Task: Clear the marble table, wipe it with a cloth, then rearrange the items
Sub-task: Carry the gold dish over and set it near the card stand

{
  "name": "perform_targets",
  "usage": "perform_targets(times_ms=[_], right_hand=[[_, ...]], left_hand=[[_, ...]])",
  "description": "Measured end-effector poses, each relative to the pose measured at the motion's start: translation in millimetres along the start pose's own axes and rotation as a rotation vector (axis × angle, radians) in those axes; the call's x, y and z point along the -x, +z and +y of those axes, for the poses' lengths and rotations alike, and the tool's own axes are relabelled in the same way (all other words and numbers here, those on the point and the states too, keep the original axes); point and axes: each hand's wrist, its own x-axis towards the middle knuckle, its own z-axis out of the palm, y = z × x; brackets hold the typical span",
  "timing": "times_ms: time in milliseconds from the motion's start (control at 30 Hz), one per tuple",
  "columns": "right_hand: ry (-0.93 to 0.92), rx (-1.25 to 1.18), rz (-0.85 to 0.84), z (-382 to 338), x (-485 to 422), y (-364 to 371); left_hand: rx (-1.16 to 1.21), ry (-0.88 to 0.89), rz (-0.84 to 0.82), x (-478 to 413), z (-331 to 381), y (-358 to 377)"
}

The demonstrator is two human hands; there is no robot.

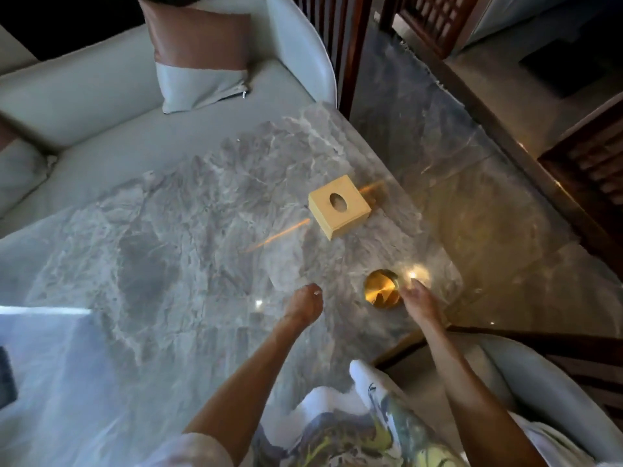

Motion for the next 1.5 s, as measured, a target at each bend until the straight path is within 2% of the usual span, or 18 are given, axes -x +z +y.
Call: perform_targets(times_ms=[133,233,367,533,700,833,933,1100,1333,1500], right_hand=[[0.036,0.008,-0.093,11,-30,6],[0.015,-0.042,-0.088,14,-38,4],[-0.001,-0.069,-0.100,12,-44,-2],[0.020,-0.083,-0.159,44,-71,10],[-0.013,-0.135,-0.179,26,-64,9],[0.013,-0.226,-0.227,-31,-27,7],[-0.027,-0.270,-0.318,-61,-2,26],[-0.112,-0.230,-0.474,-88,51,84],[-0.216,-0.154,-0.613,-91,147,166],[-0.209,-0.139,-0.698,-84,225,215]], left_hand=[[0.062,-0.055,-0.099,-30,46,38],[0.069,-0.080,-0.157,-46,68,57],[0.157,-0.113,-0.173,-61,91,68],[0.250,-0.141,-0.200,-65,97,77],[0.472,-0.190,-0.122,-52,85,70],[0.749,-0.230,0.010,-31,57,51],[0.816,-0.188,0.157,-10,25,37],[0.978,-0.221,0.375,44,-44,10],[1.094,-0.207,0.479,133,-153,-18],[1.123,-0.222,0.567,202,-218,-30]])
